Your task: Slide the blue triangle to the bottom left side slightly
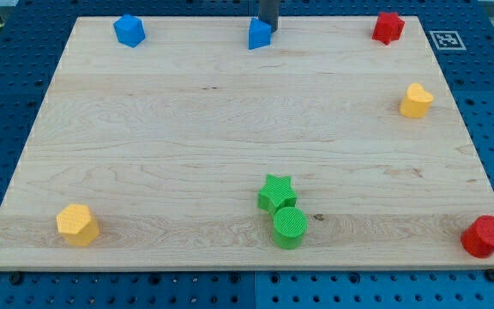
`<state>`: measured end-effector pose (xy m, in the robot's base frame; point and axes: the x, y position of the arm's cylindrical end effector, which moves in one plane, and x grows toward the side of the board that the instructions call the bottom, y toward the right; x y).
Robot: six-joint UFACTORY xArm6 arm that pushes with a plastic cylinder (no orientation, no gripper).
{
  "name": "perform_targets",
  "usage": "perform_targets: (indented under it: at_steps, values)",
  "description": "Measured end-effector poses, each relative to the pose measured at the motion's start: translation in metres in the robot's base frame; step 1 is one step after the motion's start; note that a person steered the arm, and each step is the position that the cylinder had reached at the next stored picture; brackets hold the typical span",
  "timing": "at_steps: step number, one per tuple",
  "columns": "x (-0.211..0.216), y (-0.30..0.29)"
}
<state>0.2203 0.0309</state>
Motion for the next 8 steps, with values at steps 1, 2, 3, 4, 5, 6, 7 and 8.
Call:
perform_targets:
  at_steps: [1,2,3,4,5,6,7,8]
  values:
    - [0.000,-0.005]
    - [0.000,-0.019]
    - [0.000,-0.019]
    - [0.000,-0.030]
    - [0.002,-0.040]
    - [0.011,-0.044]
    - [0.011,-0.044]
    - [0.021,-0.036]
